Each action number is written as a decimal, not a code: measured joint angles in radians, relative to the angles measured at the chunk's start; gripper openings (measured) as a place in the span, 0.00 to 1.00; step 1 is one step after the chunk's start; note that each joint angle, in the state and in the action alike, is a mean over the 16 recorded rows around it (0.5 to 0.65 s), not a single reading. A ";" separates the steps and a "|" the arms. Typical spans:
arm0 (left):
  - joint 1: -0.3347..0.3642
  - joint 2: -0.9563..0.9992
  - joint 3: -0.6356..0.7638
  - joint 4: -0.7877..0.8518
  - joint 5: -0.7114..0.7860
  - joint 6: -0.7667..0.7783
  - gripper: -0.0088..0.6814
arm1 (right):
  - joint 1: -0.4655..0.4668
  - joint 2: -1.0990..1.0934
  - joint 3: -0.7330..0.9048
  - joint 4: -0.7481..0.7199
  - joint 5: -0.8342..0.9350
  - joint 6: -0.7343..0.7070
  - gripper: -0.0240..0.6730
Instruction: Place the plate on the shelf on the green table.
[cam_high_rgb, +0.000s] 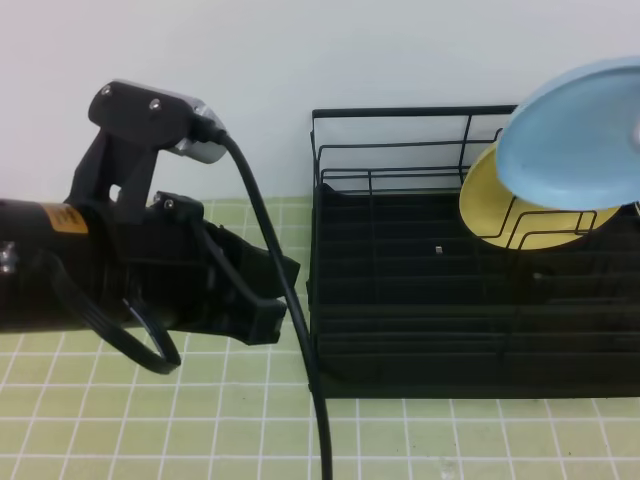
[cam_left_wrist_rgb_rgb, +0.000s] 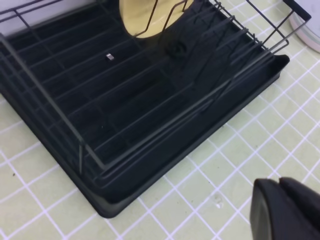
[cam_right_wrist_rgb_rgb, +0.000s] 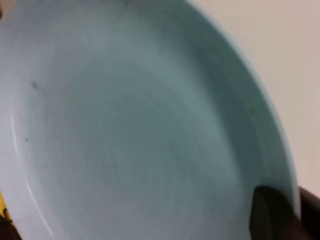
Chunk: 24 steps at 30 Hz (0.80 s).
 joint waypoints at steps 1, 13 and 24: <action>0.000 0.000 0.000 0.002 -0.001 0.000 0.01 | 0.002 0.012 0.000 0.000 -0.013 -0.005 0.07; 0.000 0.000 0.000 0.022 -0.006 -0.001 0.01 | 0.003 0.111 -0.001 -0.019 -0.090 -0.011 0.07; 0.000 0.000 0.000 0.033 -0.008 0.000 0.01 | 0.005 0.159 -0.004 -0.033 -0.156 -0.010 0.07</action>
